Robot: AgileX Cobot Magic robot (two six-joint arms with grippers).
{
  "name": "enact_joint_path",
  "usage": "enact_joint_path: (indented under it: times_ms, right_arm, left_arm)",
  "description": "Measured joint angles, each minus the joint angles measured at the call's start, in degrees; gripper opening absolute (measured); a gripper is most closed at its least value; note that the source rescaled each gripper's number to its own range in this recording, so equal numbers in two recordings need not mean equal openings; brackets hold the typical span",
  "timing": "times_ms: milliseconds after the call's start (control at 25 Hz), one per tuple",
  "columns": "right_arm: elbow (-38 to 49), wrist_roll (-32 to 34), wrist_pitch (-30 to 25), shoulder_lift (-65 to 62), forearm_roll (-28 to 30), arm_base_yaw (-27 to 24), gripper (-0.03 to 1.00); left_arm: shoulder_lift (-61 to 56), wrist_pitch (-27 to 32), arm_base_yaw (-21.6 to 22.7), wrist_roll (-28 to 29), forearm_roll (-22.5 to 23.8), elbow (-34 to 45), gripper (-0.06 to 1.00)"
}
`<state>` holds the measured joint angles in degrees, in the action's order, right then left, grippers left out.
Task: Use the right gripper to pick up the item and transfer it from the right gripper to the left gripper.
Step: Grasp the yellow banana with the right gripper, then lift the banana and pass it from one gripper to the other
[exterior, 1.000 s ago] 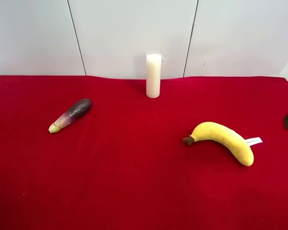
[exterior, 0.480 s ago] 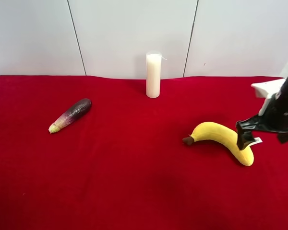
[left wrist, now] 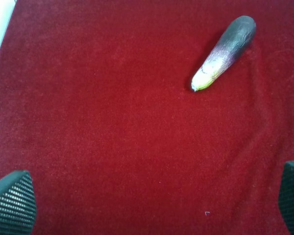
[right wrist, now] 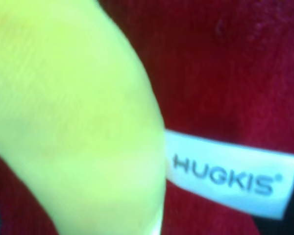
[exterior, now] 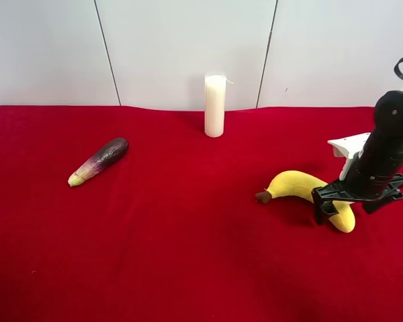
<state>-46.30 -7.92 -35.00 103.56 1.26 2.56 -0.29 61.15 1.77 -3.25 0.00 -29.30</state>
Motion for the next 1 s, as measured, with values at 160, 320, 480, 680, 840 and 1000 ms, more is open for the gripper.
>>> enact_joint_path:
  times_ms: [160,320,480,680,840,1000]
  right_arm:
    - [0.00,-0.06,0.11,0.36,0.00,0.00,0.71]
    - [0.00,-0.44,0.11,0.48,0.00,0.00,0.30]
    - [0.00,-0.44,0.06,0.48,-0.13,0.00,0.00]
    - [-0.48,-0.51,-0.74,-1.21,-0.13,0.00,0.00]
    - [-2.33,-0.51,-3.71,-6.32,-0.68,0.00,0.00]
    - [-3.06,-1.67,-6.24,-12.12,-2.11,1.10,0.00]
  left_arm:
    - [0.00,0.00,0.00,0.00,0.00,0.00,1.00]
    - [0.00,0.00,0.00,0.00,0.00,0.00,1.00]
    - [0.00,0.00,0.00,0.00,0.00,0.00,1.00]
    - [0.00,0.00,0.00,0.00,0.00,0.00,1.00]
    - [0.00,0.00,0.00,0.00,0.00,0.00,1.00]
    - [0.66,0.00,0.00,-0.30,-0.59,0.00,1.00]
